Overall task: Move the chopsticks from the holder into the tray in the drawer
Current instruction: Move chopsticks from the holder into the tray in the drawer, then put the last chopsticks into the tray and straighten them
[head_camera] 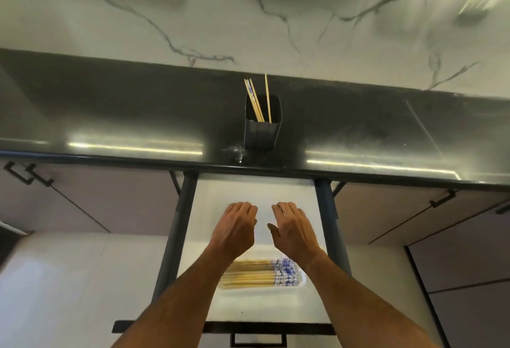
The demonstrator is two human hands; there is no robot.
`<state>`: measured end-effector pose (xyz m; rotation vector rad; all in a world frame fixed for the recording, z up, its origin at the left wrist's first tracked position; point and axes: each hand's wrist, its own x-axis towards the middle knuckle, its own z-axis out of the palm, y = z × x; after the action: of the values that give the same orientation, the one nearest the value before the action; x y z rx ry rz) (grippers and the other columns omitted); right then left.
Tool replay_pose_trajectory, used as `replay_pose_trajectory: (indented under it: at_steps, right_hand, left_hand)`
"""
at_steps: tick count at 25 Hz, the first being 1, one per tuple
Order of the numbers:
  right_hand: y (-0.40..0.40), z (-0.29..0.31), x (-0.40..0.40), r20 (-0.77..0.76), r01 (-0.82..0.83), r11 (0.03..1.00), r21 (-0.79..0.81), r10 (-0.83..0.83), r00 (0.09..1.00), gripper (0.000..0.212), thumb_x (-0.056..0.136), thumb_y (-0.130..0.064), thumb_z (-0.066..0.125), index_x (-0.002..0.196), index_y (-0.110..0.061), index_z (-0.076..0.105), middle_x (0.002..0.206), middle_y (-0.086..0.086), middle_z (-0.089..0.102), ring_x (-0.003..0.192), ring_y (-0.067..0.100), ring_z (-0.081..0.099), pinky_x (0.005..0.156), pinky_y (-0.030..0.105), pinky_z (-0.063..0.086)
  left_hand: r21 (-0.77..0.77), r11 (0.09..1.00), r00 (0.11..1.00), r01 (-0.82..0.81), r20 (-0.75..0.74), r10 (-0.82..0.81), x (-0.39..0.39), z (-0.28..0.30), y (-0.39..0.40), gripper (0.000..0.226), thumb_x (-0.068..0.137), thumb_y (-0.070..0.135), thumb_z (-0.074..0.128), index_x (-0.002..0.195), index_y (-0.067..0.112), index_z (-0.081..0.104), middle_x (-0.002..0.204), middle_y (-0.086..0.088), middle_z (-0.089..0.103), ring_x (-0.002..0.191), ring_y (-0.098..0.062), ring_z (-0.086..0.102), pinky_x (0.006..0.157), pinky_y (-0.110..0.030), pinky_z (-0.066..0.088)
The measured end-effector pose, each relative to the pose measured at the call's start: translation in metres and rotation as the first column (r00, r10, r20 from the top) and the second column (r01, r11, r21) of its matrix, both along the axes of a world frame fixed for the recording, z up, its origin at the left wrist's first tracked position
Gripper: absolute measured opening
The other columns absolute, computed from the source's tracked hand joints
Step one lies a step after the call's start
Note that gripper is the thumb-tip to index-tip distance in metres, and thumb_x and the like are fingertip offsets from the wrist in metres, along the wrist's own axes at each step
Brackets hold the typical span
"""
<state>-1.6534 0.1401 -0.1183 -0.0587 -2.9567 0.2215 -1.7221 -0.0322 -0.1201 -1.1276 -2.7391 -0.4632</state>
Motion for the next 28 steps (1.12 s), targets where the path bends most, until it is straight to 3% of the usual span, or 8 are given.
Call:
replay_pose_trajectory:
  at_steps: [4,9,13,17,23,28]
  right_hand:
    - [0.002,0.068,-0.041,-0.072,0.066,0.998,0.020,-0.064,0.995,0.062,0.097,-0.043,0.061,0.146,-0.007,0.050,0.146,0.013,0.055,0.136,0.033,0.052,0.115,0.044,0.040]
    - [0.001,0.151,-0.078,-0.270,0.062,0.998,-0.001,-0.059,0.961,0.053,0.091,-0.039,0.068,0.134,-0.013,0.053,0.128,0.006,0.063,0.117,0.021,0.058,0.101,0.035,0.051]
    - [0.008,0.191,-0.110,-0.315,0.065,0.998,0.013,-0.057,0.948,0.054,0.089,-0.039,0.071,0.133,-0.013,0.053,0.127,0.003,0.062,0.116,0.020,0.058,0.098,0.033,0.052]
    - [0.024,0.201,-0.152,-0.331,0.056,0.998,-0.011,-0.056,0.942,0.051,0.089,-0.036,0.072,0.132,-0.015,0.054,0.126,0.001,0.062,0.116,0.018,0.059,0.097,0.032,0.051]
    - [0.056,0.184,-0.218,-0.282,0.050,0.995,-0.084,-0.071,0.957,0.051,0.089,-0.035,0.072,0.131,-0.012,0.054,0.124,0.004,0.063,0.115,0.020,0.060,0.095,0.033,0.053]
    - [0.077,0.166,-0.265,-0.174,0.090,0.962,-0.259,-0.138,0.975,0.050,0.093,-0.028,0.070,0.134,-0.008,0.051,0.130,0.006,0.059,0.123,0.022,0.055,0.101,0.031,0.048]
  left_hand:
    - [0.088,0.994,0.994,-0.062,-0.082,0.070,-0.045,0.069,0.006,0.041,0.098,0.028,0.057,0.132,0.006,0.058,0.131,-0.012,0.063,0.122,-0.029,0.059,0.110,-0.040,0.042]
    - [0.200,0.971,0.967,-0.127,-0.192,0.166,-0.083,0.150,0.007,0.042,0.095,0.033,0.056,0.131,0.012,0.054,0.128,-0.007,0.061,0.119,-0.022,0.057,0.112,-0.038,0.041]
    - [0.189,0.975,0.949,-0.119,-0.268,0.168,-0.112,0.189,0.014,0.036,0.093,0.030,0.057,0.124,0.012,0.057,0.120,-0.005,0.063,0.112,-0.020,0.059,0.107,-0.038,0.044]
    - [0.253,0.958,0.947,-0.139,-0.249,0.203,-0.144,0.200,0.036,0.030,0.086,0.022,0.068,0.114,0.012,0.062,0.108,-0.004,0.068,0.100,-0.020,0.065,0.098,-0.037,0.050]
    - [0.205,0.956,0.961,-0.209,-0.139,0.239,-0.200,0.180,0.080,0.027,0.094,0.025,0.051,0.118,0.016,0.058,0.112,0.001,0.063,0.104,-0.014,0.058,0.103,-0.033,0.046]
    - [0.253,0.900,0.933,-0.355,0.040,0.356,-0.235,0.158,0.108,0.012,0.097,0.023,0.052,0.106,0.017,0.057,0.103,0.001,0.062,0.090,-0.012,0.056,0.087,-0.027,0.049]
